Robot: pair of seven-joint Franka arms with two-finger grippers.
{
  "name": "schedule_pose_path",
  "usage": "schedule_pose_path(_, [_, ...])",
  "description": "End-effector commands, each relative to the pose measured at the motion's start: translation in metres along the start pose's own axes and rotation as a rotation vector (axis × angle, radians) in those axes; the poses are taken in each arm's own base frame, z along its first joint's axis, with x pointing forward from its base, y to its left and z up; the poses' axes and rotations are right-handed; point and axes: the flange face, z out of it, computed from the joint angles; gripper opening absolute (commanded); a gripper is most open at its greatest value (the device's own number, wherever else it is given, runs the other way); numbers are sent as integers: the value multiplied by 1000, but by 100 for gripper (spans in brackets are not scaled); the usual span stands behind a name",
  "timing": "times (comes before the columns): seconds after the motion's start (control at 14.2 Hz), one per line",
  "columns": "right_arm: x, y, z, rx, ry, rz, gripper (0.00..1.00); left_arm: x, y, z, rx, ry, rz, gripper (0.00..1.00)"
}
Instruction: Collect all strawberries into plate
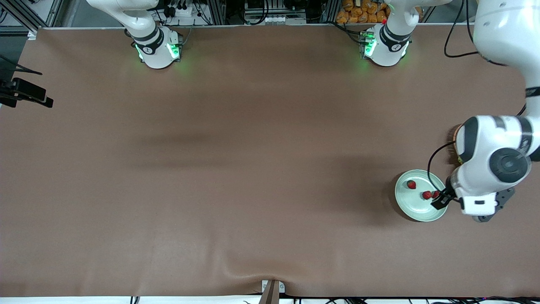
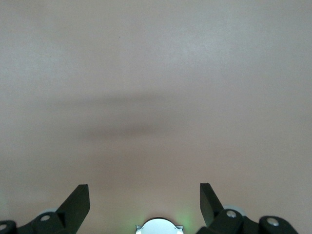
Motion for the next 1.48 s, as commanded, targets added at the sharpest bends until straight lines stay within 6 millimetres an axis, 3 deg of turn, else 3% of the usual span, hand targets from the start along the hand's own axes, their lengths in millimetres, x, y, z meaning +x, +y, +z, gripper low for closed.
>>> schedule_pose_path(0.0, [-2, 2, -6, 1, 3, -4, 100, -33, -13, -52, -56, -8, 107, 100])
schedule_pose_path(0.21, [-2, 2, -6, 1, 3, -4, 100, -69, -21, -104, -107, -17, 216, 100])
schedule_pose_path(0.42, [-2, 2, -7, 1, 6, -3, 100, -97, -45, -160, -168, -53, 373, 100])
schedule_pose_path(0.64, [-3, 2, -10, 1, 12, -3, 100, -124, -59, -200, -178, -74, 534, 100])
schedule_pose_path(0.92, [-3, 3, -11, 1, 14, -2, 100, -131, -90, -229, -172, -85, 691, 100])
schedule_pose_path(1.06, [-3, 3, -11, 1, 14, -2, 100, -123, -105, -246, -172, -91, 769, 100])
schedule_pose_path(1.41, [-3, 3, -11, 1, 14, -2, 100, -113, -120, -281, -192, -70, 803, 100])
